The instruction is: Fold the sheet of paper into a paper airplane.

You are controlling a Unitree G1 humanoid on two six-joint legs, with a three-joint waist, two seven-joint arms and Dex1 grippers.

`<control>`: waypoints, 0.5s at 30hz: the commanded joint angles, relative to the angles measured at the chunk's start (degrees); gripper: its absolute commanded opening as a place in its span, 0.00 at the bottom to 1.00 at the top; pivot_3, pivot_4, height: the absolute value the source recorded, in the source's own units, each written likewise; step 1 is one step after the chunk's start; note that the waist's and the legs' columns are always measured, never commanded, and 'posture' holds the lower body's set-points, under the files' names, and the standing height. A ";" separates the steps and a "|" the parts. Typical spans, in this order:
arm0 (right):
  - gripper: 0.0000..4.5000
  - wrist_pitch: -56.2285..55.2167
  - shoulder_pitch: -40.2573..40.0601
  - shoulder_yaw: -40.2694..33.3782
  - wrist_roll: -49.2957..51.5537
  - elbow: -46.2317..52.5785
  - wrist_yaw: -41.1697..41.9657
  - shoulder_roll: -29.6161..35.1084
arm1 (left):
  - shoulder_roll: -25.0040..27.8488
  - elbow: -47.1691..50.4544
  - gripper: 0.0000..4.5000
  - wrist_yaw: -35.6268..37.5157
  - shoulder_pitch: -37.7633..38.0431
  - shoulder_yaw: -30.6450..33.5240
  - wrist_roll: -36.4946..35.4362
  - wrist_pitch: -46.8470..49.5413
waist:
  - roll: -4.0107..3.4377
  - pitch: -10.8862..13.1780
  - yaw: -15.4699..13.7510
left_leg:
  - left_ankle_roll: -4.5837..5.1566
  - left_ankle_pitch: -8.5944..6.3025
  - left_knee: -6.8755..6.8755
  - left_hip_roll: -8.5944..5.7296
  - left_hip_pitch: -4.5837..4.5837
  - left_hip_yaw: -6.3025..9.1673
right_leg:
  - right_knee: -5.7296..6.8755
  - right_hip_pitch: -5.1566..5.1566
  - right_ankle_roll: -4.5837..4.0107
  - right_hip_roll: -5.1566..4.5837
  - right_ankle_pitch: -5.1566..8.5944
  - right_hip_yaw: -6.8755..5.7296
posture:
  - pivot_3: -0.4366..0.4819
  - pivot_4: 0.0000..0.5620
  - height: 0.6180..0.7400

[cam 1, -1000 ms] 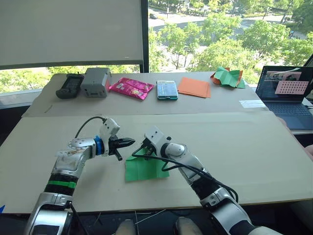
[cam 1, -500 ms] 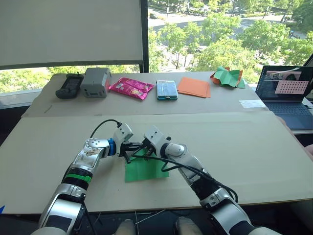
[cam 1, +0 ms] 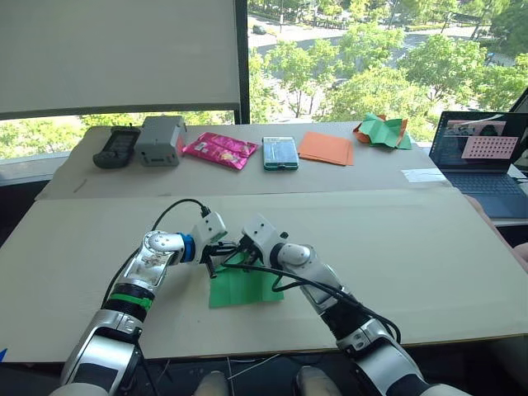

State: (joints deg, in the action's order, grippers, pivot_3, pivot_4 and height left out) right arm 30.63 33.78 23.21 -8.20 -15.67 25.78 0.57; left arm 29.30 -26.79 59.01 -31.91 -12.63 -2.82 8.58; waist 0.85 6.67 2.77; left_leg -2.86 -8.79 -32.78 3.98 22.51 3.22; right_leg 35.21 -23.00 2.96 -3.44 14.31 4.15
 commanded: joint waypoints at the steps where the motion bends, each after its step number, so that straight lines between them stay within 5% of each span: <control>1: 0.00 2.40 -1.18 1.10 -0.24 -1.25 0.69 -0.03 | 1.38 0.27 0.01 1.75 3.34 -1.72 1.45 1.92 | -0.03 -0.04 -0.03 | 0.00 0.00 0.00 0.00 -0.04 0.00 | 0.00 0.03 0.00 0.00 0.00 0.00 | 0.48 0.27 0.72; 15: 0.00 2.06 -1.05 1.47 -0.27 -1.61 0.97 -0.27 | 5.83 8.47 0.01 2.28 11.62 0.26 0.00 5.60 | -0.06 -0.14 0.10 | -0.44 -0.28 0.01 0.01 -0.20 -0.01 | -0.01 0.11 -0.05 -0.01 0.03 0.01 | 0.48 0.27 0.72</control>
State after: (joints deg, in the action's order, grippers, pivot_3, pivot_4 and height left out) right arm 30.63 33.59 23.52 -8.22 -15.71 25.90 0.38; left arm 33.91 -16.62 60.24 -23.09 -10.16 -4.63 11.49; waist 0.79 6.53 2.87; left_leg -3.30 -9.07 -32.76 3.99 22.31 3.22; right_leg 35.19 -22.90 2.90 -3.46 14.35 4.16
